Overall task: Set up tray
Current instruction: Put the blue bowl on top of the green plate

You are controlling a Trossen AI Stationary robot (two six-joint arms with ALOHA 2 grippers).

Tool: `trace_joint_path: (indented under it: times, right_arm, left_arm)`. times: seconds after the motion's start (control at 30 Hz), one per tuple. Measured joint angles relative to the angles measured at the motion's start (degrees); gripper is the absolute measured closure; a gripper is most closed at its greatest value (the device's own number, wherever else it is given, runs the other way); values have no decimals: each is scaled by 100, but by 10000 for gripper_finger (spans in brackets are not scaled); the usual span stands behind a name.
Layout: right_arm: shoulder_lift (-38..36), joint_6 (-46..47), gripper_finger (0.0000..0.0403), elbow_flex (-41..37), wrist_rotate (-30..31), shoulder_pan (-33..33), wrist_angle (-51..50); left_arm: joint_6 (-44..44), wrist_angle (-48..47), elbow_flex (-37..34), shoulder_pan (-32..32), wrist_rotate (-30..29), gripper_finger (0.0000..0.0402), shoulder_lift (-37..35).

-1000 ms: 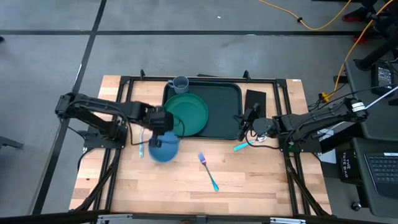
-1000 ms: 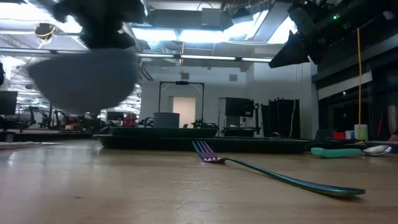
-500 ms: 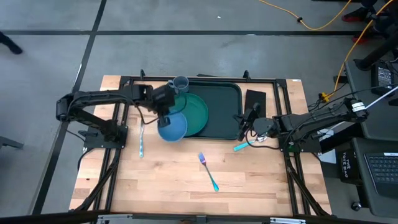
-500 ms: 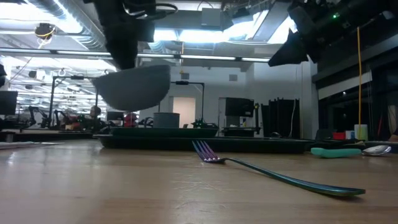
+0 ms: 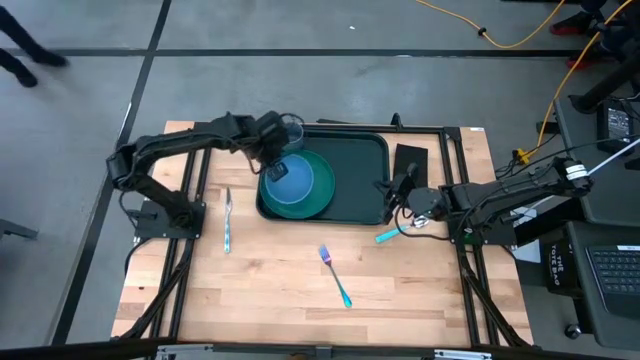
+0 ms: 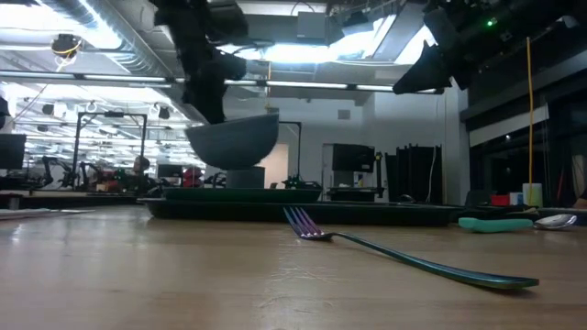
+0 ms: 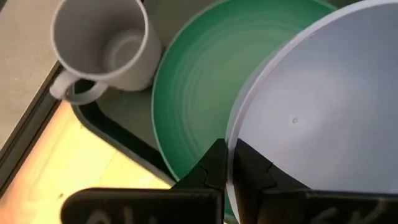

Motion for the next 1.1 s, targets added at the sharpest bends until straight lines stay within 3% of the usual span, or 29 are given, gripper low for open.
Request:
trace_joint_path:
  times: [0.27, 0.6, 1.1]
  right_arm:
    - [0, -582, 393, 0, -661, -10, -64]
    - [70, -584, 393, 0, -667, -11, -7]
    - [72, -581, 393, -2, -667, -12, -8]
  left_arm:
    - [-387, -169, 245, 88, 373, 398, 693]
    - [-411, -50, 245, 236, 354, 398, 1231]
    - [-503, 283, 245, 644, 416, 398, 1284]
